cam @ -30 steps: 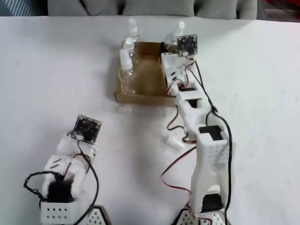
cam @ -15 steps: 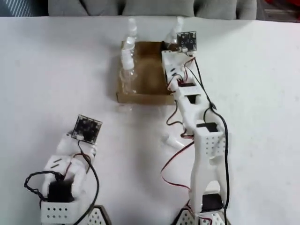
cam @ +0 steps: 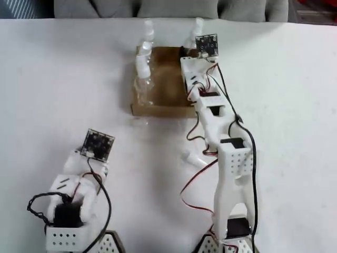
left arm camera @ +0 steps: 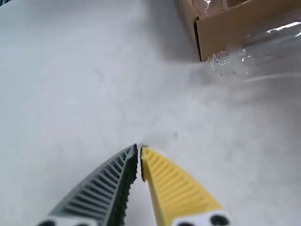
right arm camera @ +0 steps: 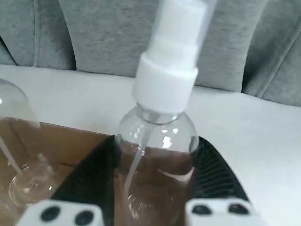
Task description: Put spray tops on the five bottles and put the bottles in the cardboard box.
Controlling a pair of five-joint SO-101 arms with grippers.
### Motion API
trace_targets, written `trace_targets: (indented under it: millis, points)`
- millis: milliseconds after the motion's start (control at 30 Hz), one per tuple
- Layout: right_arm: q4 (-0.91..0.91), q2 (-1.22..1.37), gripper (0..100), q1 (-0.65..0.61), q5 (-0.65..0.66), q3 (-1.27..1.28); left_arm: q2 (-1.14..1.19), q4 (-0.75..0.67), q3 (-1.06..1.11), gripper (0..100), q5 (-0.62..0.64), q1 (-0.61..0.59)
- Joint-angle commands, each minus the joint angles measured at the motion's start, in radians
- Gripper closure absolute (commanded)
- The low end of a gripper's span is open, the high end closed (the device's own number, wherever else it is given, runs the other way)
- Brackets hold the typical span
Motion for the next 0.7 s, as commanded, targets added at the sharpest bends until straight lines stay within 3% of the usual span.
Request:
trace_targets:
  millis: [0,167,667]
  points:
    - [0.019,-0.001,85.5,0.008,0.021,-0.025,-0.001,-0.003,-0.002,98,-0.009,0.013]
    - [0.019,-0.001,79.7,0.008,0.018,-0.025,-0.001,-0.003,-0.002,98,-0.009,0.013]
    - [0.021,-0.008,78.9,0.007,0.017,-0.023,-0.001,-0.003,-0.002,98,-0.009,0.013]
